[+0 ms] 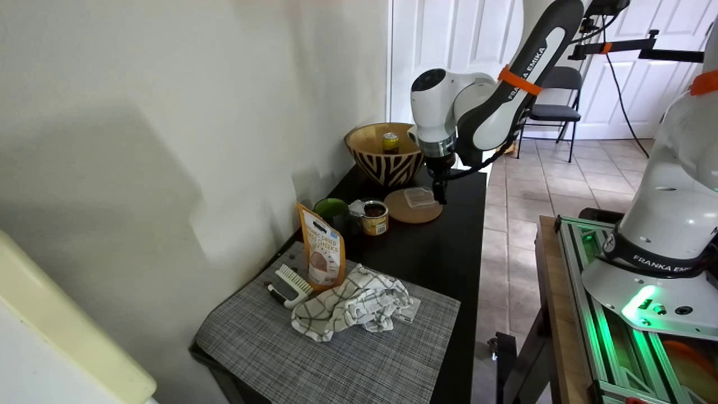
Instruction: Put the lunchbox in the wooden bowl
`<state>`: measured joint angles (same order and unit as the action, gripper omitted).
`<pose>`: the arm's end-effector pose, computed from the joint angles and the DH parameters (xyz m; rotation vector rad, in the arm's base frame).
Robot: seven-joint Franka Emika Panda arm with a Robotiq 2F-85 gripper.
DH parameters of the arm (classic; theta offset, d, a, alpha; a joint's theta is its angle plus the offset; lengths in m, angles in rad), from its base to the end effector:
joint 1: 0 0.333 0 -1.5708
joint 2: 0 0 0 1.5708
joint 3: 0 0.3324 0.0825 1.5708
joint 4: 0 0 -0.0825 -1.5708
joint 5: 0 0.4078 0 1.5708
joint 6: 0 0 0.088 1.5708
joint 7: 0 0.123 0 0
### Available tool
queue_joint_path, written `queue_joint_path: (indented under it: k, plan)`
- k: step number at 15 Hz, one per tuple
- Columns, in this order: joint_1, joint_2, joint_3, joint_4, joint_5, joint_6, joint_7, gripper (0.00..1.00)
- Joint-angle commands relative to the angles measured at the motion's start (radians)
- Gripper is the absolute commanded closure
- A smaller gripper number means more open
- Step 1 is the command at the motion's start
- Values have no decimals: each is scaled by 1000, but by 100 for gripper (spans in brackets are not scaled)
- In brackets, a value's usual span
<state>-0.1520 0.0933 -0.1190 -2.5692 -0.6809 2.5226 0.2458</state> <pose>0.4278 -0.1200 0.1986 2.7735 0.0995 -0.1961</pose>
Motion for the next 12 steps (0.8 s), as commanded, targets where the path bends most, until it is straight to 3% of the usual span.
queue_joint_path:
  k: [1, 8, 9, 10, 12]
  plan:
    - [35, 96, -16, 76, -25, 19, 75, 2]
    - [52, 193, -29, 140, -14, 57, -18, 7]
    - [52, 205, -32, 147, -12, 68, -27, 12]
    - [52, 215, -35, 152, -10, 78, -40, 32]
    - [54, 230, -43, 162, -11, 95, -66, 48]
